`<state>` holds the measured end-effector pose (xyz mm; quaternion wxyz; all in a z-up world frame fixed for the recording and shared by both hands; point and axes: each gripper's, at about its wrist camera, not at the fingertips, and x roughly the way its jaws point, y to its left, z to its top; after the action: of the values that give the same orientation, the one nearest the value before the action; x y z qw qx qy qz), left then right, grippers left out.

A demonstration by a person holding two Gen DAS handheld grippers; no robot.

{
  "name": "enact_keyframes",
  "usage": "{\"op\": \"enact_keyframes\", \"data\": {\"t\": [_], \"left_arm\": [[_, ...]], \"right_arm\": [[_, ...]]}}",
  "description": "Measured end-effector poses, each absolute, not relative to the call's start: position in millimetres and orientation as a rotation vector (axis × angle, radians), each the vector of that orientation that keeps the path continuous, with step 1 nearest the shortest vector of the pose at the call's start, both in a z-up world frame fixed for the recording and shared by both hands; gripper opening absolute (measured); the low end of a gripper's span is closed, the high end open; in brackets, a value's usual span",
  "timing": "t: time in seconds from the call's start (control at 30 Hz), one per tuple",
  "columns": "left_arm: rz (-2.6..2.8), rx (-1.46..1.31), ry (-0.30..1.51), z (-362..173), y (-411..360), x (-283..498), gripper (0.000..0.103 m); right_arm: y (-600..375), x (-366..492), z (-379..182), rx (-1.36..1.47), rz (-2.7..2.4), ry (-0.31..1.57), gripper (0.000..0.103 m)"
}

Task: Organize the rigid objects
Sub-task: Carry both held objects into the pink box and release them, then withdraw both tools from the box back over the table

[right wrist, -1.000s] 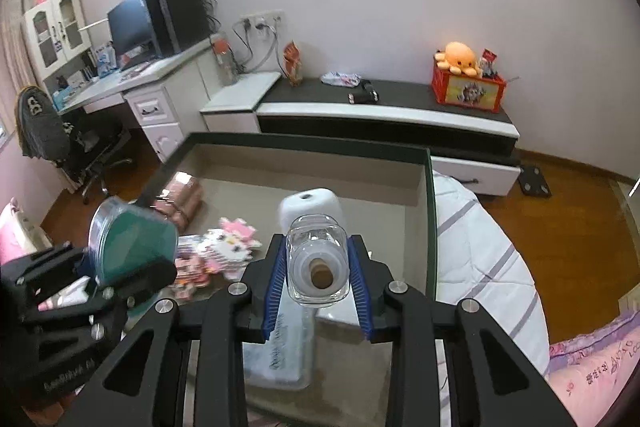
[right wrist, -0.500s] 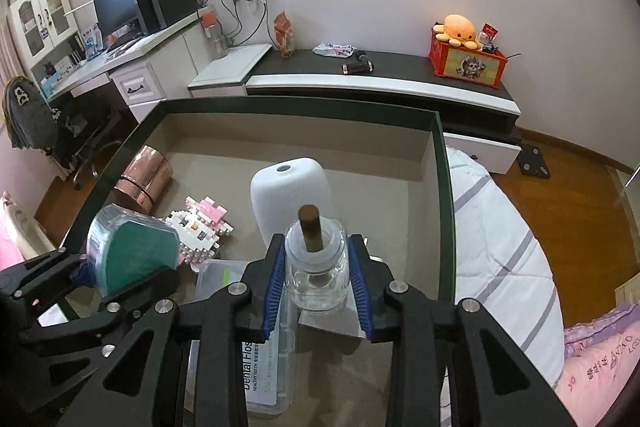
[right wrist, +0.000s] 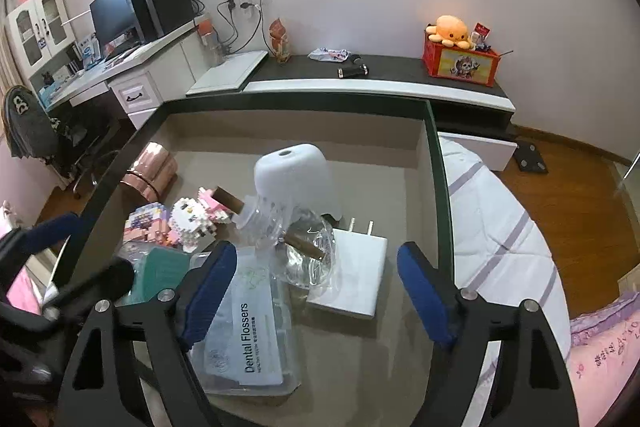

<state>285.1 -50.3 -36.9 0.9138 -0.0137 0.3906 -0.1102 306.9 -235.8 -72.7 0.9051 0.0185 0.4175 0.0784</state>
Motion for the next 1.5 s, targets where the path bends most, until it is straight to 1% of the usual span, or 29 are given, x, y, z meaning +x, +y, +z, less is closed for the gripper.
{"op": "enact_keyframes", "data": {"t": [0.2,0.27,0.57,0.9,1.1,1.27,1.5], "left_arm": [[-0.216,-0.093,0.736,-15.4,-31.7,254.4,0.103],[-0.192,-0.100,0.700,-5.4,-23.7,238.7,0.103],[-0.134,-0.102,0.627,22.4,2.8,173.9,0.103],[-0.071,-0.096,0.605,25.5,11.0,103.0,0.103],[-0.049,-0.050,0.605,15.6,-0.1,67.6,0.103],[-0.081,-0.084,0.612,8.6,-6.1,45.3,0.103],[-0.115,-0.069,0.630,-4.5,-18.2,27.3,0.103]], "right_arm": [[-235.2,284.4,-53.8,0.086,0.171,0.805,0.089],[-234.3,271.8,-44.1,0.093,0.177,0.781,0.103],[-238.2,197.5,-10.2,0.099,0.174,0.700,0.103],[-245.0,105.2,8.5,0.104,0.164,0.629,0.103],[-243.8,59.3,3.9,0.084,0.157,0.618,0.103],[-243.5,28.1,-8.6,0.072,0.146,0.626,0.103],[-246.4,18.7,-33.0,0.082,0.153,0.687,0.103]]}}
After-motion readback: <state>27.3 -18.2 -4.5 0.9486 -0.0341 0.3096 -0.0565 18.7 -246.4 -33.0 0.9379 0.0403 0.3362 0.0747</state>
